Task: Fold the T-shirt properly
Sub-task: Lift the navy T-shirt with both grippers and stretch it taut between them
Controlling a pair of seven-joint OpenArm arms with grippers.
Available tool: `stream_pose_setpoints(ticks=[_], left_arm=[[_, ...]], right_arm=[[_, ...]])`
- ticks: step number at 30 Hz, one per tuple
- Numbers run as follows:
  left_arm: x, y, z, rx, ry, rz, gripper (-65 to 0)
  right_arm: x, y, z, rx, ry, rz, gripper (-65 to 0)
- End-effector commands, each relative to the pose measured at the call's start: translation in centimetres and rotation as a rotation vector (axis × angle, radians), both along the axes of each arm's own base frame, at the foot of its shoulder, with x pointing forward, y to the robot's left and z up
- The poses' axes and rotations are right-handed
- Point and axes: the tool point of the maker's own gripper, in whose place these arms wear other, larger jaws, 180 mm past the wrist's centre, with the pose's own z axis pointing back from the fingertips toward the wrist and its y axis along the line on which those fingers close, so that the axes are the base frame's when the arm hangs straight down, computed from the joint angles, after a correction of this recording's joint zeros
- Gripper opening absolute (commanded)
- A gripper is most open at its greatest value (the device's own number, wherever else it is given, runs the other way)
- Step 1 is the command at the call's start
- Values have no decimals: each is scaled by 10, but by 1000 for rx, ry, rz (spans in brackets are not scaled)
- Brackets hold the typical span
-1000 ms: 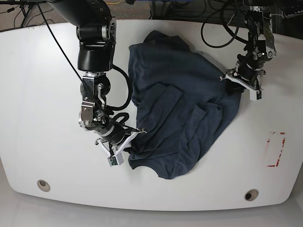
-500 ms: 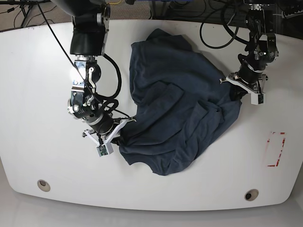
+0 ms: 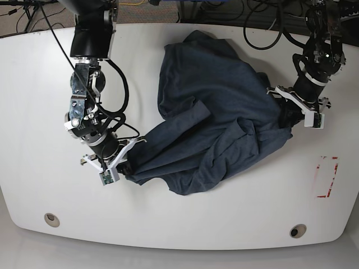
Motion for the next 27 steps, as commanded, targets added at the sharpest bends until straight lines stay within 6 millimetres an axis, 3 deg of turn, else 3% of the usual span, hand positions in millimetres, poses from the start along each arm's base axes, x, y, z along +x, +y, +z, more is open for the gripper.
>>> stream_pose_setpoints(ticks=[1,8,18,27], left_arm=[[11,14,27,4,-88,30,-650],[35,28,75,-14,-204,16,-650],[71,20,165,-118,-399,-68,-650],[90,25,249,-60,-574,-95,-650]], right_arm=[[20,-6,43,2,-122,0,-650],[38,-19,80,-20,-228,-9,-650],[67,-26,154,-52,-383,-13,-650],[93,-39,225,-74,-504,-13,-650]])
